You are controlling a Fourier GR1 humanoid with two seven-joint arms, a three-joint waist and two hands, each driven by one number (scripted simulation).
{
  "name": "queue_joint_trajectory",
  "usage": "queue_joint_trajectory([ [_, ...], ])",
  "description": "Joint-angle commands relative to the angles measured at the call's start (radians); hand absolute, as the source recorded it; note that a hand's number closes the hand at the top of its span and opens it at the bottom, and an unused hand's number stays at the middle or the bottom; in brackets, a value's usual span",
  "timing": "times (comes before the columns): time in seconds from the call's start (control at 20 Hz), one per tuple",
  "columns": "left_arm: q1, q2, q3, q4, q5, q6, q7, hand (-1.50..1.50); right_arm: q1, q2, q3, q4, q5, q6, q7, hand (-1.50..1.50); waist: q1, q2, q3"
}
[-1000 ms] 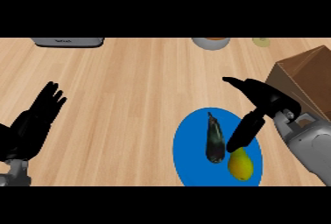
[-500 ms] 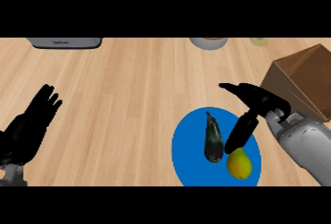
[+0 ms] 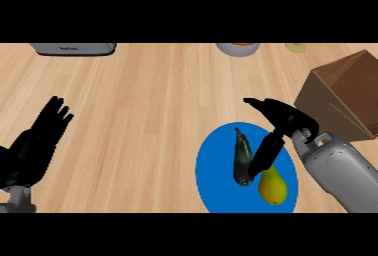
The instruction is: Pick the eggplant from the plate and place it in the cardboard box
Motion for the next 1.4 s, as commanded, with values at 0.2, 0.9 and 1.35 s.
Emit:
queue_joint_trajectory([
  [0.2, 0.044, 0.028, 0.052, -0.055, 0.016, -0.062, 0.044, 0.00, -0.014, 0.100, 0.056, 0.014, 0.099, 0.029, 0.123, -1.50, 0.003, -0.002, 0.000],
  [0.9, -0.035, -0.035, 0.077, 0.011, -0.024, -0.065, 0.058, 0.00, -0.020, 0.121, 0.009, 0.107, 0.125, 0.112, 0.127, -1.50, -0.006, 0.000, 0.000],
  [1.35, 0.022, -0.083, 0.067, -0.010, -0.066, -0.077, 0.034, 0.00, 0.022, 0.147, 0.010, 0.106, 0.158, 0.151, 0.134, -1.50, -0.004, -0.001, 0.000],
])
